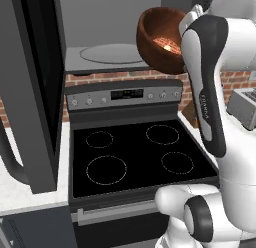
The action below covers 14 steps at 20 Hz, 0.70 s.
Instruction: Open the microwave, place the bowl with waffle inside the microwave, then close the microwave door and turn it on.
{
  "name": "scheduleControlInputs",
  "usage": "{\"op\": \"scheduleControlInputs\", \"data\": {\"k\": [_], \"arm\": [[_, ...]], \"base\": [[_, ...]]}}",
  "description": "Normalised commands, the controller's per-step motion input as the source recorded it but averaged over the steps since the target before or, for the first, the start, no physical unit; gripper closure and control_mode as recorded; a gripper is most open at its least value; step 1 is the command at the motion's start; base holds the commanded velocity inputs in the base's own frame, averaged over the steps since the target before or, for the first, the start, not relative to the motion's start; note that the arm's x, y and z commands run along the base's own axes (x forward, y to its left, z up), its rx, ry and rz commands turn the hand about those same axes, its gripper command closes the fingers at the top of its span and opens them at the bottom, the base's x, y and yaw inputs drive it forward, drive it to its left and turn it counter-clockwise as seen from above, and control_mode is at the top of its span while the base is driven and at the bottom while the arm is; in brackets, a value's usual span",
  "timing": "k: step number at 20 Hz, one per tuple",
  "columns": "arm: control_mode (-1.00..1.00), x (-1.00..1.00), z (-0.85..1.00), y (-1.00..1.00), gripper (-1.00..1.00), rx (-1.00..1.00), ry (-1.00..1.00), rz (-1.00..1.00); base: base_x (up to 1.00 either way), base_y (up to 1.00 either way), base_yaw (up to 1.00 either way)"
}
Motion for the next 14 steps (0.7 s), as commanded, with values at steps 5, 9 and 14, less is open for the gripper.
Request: {"op": "scheduleControlInputs", "data": {"k": [5,9,14], "arm": [[-1.0,0.79,0.0,0.33,1.0,0.0,0.01,0.0],[-1.0,0.96,0.0,0.34,1.0,0.0,0.06,0.0],[-1.0,1.0,0.0,0.31,1.0,0.0,0.07,0.0]], "base": [[0.0,0.0,0.0],[0.0,0.0,0.0],[0.0,0.0,0.0]]}}
